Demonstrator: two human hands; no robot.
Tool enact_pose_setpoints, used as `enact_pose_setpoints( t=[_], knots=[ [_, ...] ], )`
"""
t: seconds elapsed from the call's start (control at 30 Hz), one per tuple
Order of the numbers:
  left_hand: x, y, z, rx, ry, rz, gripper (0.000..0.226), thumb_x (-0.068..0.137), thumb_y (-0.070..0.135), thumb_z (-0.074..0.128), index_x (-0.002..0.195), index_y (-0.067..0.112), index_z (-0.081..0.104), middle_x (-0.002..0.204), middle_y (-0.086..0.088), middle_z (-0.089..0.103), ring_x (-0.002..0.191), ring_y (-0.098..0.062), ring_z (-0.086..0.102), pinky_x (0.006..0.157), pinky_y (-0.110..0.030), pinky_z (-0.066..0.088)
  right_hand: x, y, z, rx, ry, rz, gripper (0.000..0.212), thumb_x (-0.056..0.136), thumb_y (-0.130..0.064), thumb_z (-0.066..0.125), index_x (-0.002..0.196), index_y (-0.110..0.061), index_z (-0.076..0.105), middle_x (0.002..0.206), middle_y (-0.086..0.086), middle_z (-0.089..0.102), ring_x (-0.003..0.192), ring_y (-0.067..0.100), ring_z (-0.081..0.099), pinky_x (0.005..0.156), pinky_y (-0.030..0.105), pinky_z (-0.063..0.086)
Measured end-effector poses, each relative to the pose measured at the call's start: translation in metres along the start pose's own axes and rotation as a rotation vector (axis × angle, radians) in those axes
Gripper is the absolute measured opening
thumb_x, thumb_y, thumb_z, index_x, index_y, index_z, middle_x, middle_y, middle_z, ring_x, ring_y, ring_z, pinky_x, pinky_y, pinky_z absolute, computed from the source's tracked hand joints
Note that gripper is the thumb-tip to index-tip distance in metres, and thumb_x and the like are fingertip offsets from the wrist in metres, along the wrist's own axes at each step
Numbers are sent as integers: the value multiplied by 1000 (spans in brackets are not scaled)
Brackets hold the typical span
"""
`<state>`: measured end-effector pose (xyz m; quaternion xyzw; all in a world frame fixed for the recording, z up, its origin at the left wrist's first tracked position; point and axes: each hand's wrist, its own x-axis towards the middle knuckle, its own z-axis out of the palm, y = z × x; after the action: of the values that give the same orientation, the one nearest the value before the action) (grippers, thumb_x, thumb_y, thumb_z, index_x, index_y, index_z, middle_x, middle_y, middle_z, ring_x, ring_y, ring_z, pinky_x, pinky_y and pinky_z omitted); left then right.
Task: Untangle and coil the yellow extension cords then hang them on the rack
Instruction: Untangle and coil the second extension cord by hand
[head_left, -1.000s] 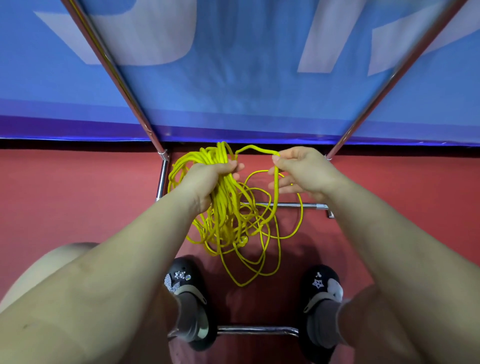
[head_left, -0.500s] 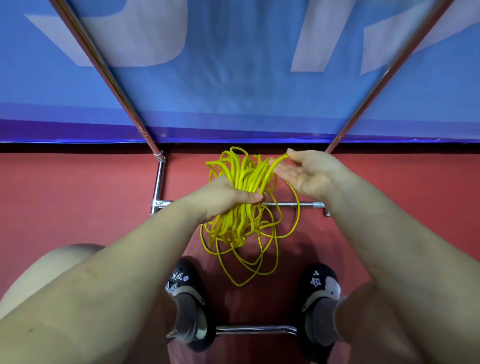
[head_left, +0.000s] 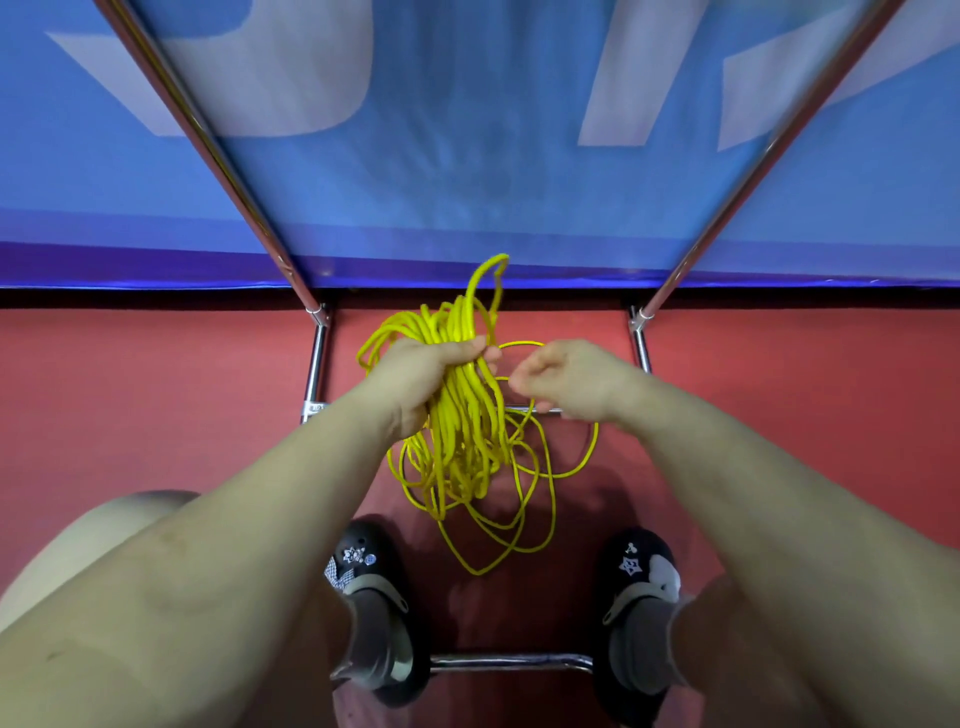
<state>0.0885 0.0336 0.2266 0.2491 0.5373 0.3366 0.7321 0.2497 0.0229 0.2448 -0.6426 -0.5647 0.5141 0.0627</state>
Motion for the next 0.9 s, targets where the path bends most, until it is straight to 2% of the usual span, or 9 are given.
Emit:
enact_pose_setpoints(
  t=[0.07,0.13,0.27,0.37,0.47,0.57,0.63,0.73,0.9],
  knots=[
    [1,5,-1,-104,26,-16,9,91,7,55,85,6,62,69,-2,72,59,-13,68,60,-34,58,2,7,12,-94,-76,-94,19,89,-17,61,103,-4,63,89,11,61,82,19,53,76,28,44],
    [1,8,-3,-161,34,-19,14,93,9,52,84,7,63,68,0,71,57,-12,67,55,-31,58,1,8,19,-51,-116,-157,4,88,-12,62,85,-9,60,77,7,57,77,18,50,74,27,42],
    [2,11,-7,-205,33,-21,27,95,14,49,77,7,68,65,0,70,57,-12,67,56,-29,57,2,6,22,-30,-7,-241,30,86,-7,63,66,-22,47,63,-7,49,61,10,47,64,20,40],
    [1,12,-7,-207,20,-19,20,95,16,50,84,6,64,66,0,69,60,-12,67,63,-30,57,3,5,20,-69,-2,-271,21,90,-9,59,73,-17,48,62,-2,49,61,14,44,62,29,40],
    [3,14,-8,-203,18,-9,21,94,18,51,84,5,65,62,-3,66,57,-15,65,60,-31,57,5,7,12,-151,36,-295,22,92,-14,55,73,-21,48,58,-8,44,56,13,41,59,29,36],
    [5,15,-8,-190,42,3,17,91,19,56,86,6,65,62,-3,66,56,-15,65,59,-31,57,3,5,3,-207,134,-309,11,93,-18,53,99,-16,62,68,-10,55,71,18,53,73,32,44],
    [7,15,-8,-205,81,13,12,90,17,59,84,8,65,69,-2,70,60,-11,66,60,-30,57,3,4,-3,-178,213,-304,25,95,-20,51,117,-20,61,83,-4,66,80,14,58,79,30,46],
    [8,14,-8,-174,104,25,10,88,16,61,83,9,66,73,2,72,61,-7,65,60,-29,55,1,-2,-14,-102,326,-348,32,96,-20,46,126,-24,57,76,-7,62,74,11,56,75,25,44],
    [9,13,-9,-179,104,26,12,85,21,64,89,11,65,75,0,72,61,-9,67,68,-35,56,-6,-14,-12,17,238,-458,33,97,-13,45,127,-19,57,67,-15,53,68,6,51,63,11,39]
  ],
)
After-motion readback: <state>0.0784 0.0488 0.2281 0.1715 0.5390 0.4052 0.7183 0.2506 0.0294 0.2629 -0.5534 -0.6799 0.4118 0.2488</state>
